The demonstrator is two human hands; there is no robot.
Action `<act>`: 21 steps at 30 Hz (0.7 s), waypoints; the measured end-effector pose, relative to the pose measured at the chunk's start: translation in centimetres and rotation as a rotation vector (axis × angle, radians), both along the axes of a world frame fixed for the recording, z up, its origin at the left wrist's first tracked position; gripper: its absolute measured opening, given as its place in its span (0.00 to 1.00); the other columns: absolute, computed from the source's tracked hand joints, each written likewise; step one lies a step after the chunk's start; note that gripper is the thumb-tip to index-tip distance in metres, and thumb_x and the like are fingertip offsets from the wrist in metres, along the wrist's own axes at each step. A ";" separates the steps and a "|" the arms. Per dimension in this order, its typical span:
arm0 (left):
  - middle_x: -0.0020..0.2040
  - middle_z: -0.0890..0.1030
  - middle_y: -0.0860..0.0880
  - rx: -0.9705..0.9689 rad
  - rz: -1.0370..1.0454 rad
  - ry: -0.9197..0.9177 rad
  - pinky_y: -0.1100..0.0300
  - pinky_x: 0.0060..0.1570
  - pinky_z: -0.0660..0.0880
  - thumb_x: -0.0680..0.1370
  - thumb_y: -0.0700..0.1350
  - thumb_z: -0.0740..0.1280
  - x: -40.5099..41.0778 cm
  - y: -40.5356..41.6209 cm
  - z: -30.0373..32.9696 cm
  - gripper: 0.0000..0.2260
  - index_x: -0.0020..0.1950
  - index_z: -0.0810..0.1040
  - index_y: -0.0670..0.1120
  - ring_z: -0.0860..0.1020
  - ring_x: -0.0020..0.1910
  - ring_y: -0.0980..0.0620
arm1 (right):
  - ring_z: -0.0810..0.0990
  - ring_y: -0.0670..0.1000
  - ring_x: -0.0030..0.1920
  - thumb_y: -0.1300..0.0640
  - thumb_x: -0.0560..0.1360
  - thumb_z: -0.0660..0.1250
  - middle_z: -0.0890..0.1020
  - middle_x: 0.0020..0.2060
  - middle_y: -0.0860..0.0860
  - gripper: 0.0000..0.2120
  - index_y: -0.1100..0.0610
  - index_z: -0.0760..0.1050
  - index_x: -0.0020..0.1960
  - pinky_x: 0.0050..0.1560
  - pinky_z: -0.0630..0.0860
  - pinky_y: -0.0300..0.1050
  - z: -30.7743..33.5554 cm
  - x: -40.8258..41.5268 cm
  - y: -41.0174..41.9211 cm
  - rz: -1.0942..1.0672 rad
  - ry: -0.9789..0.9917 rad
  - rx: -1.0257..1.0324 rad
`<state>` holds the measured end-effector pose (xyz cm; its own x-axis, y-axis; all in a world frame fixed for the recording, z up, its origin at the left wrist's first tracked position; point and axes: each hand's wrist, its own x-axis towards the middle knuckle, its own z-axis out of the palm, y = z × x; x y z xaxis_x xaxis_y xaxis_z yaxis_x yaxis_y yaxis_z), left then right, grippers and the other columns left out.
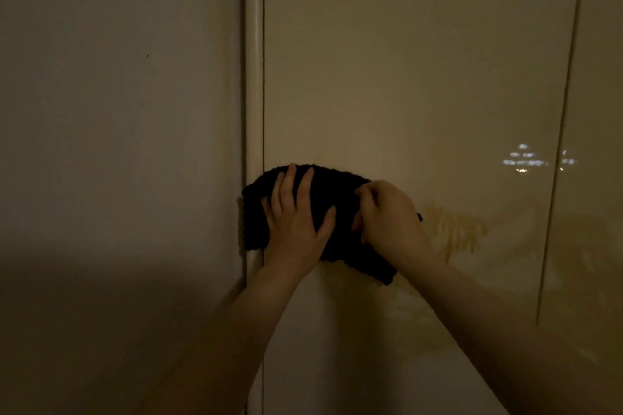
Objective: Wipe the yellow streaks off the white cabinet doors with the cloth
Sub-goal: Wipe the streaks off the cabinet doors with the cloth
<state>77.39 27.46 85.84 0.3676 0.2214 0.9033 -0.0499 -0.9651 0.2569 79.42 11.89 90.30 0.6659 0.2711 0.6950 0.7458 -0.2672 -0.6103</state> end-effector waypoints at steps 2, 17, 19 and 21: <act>0.79 0.53 0.45 0.006 -0.009 0.002 0.36 0.73 0.51 0.80 0.57 0.60 -0.1 0.1 -0.1 0.31 0.79 0.54 0.49 0.48 0.78 0.46 | 0.79 0.42 0.38 0.54 0.82 0.56 0.82 0.45 0.46 0.12 0.53 0.74 0.62 0.39 0.74 0.34 -0.9 -0.1 0.1 -0.010 -0.102 0.094; 0.77 0.59 0.42 0.185 0.150 -0.052 0.41 0.73 0.54 0.77 0.61 0.59 1.0 2.3 -0.4 0.33 0.78 0.59 0.47 0.57 0.76 0.42 | 0.75 0.58 0.67 0.58 0.80 0.53 0.57 0.77 0.59 0.24 0.62 0.61 0.75 0.29 0.75 0.45 -0.6 4.8 -1.7 -0.339 -1.162 -0.823; 0.79 0.56 0.44 0.189 0.162 -0.058 0.43 0.73 0.50 0.77 0.63 0.57 1.4 2.6 -0.5 0.34 0.79 0.57 0.48 0.54 0.77 0.44 | 0.77 0.55 0.64 0.52 0.82 0.43 0.46 0.79 0.56 0.27 0.56 0.47 0.79 0.32 0.73 0.43 -0.9 5.3 -1.6 -0.335 -1.085 -0.861; 0.80 0.52 0.45 0.200 0.158 -0.056 0.44 0.74 0.46 0.78 0.64 0.56 1.5 3.1 -0.2 0.34 0.79 0.54 0.49 0.49 0.79 0.46 | 0.75 0.54 0.66 0.48 0.82 0.45 0.51 0.78 0.56 0.28 0.56 0.51 0.79 0.31 0.68 0.39 -0.7 5.3 -1.4 -0.354 -1.089 -0.807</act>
